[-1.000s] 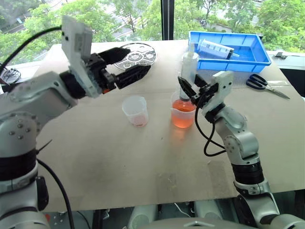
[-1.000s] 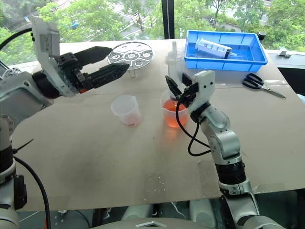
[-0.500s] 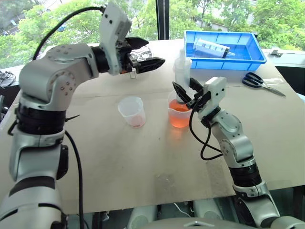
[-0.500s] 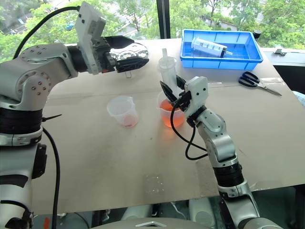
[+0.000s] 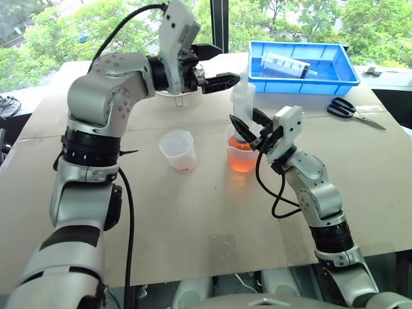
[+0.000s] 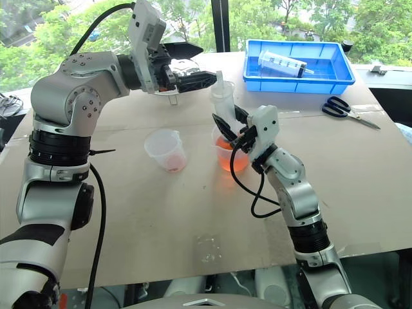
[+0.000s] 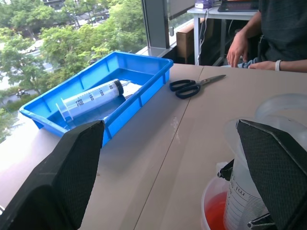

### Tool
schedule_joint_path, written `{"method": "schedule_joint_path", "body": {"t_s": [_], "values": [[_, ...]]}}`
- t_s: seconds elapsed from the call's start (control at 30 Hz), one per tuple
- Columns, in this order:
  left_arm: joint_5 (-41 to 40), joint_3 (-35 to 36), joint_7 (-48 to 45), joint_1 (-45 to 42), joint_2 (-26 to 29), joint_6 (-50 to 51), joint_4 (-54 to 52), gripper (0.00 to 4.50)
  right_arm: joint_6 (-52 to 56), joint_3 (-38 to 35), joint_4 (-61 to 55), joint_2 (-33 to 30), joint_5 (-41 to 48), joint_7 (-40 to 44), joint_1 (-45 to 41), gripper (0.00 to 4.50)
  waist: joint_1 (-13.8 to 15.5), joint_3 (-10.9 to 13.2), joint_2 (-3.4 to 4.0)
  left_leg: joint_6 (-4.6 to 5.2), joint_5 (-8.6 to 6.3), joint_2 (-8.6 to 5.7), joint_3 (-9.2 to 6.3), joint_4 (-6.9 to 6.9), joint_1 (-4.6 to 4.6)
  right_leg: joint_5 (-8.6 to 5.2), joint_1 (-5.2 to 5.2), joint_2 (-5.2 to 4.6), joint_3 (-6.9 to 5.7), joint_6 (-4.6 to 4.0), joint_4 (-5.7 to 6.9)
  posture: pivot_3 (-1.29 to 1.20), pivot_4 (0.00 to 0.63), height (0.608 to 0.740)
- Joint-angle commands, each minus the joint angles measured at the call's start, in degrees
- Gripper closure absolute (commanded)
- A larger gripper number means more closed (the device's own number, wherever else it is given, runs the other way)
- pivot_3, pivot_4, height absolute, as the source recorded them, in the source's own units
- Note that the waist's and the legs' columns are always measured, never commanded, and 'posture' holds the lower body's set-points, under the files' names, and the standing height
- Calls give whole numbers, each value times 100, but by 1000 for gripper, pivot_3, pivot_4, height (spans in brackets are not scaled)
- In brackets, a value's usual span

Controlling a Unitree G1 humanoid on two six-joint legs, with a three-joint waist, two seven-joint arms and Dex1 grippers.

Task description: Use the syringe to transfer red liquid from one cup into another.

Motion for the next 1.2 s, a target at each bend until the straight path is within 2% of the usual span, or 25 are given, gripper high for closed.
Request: {"method": "schedule_joint_path", "body": {"t_s": [0.03, 0.23, 0.7, 0.9, 0.93, 0.97, 1.0, 1.07, 1.2], "values": [[-4, 210, -239, -121, 80, 9, -232, 0, 190, -248, -325, 140, 258, -208, -139, 3036, 6, 0, 0, 0, 0, 0, 0, 0, 0, 0, 0, 0, 0, 0, 0, 0, 150, 740], [-2, 350, -335, -121, 112, 169, -284, 0, 295, -250, -391, 56, 288, -131, -174, 3036, 3, 0, 0, 0, 0, 0, 0, 1, 0, 0, 0, 0, 0, 0, 2, 0, 150, 740], [575, 205, -357, -327, -626, -478, 136, 0, 374, 67, -549, -241, 206, 196, -83, 3037, 7, -1, -2, 0, 0, -1, -1, 6, -1, 1, 1, 0, -2, 1, 4, 0, 150, 740], [675, 297, -400, -312, -733, -548, 114, 2625, 530, 55, -500, -361, 160, 139, -44, 3042, 6, -1, -2, 0, 0, -1, 0, 6, -1, 1, 0, 0, 0, 1, 4, 0, 150, 740], [681, 301, -406, -307, -743, -561, 111, 2625, 565, 60, -477, -380, 154, 139, -30, 3042, 7, -1, -2, 0, 0, -1, 0, 6, -1, 1, 0, 0, 0, 1, 4, 0, 150, 740], [690, 301, -410, -301, -750, -581, 102, 3408, 590, 67, -464, -396, 150, 144, -14, 3043, 7, -1, -2, 0, 0, -1, 0, 7, -1, 1, 1, 0, 0, 1, 4, 0, 150, 740], [697, 301, -413, -295, -754, -595, 92, 3511, 605, 72, -466, -405, 152, 147, -1, 3043, 7, -1, -2, 0, 0, -1, 0, 7, -1, 1, 1, -1, 0, 1, 4, 0, 150, 740], [697, 308, -405, -288, -761, -598, 71, 4417, 645, 88, -472, -424, 162, 155, 26, 3048, 7, -1, -2, 0, 0, -1, 0, 7, -1, 1, 1, 0, -1, 1, 6, 0, 150, 740], [709, 347, -375, -337, -770, -653, 127, 4500, 698, 151, -462, -480, 132, 205, 91, 3059, 4, -1, -2, 0, 0, -1, 1, 7, -1, 1, 0, 0, 1, 1, 6, 0, 150, 740]]}}
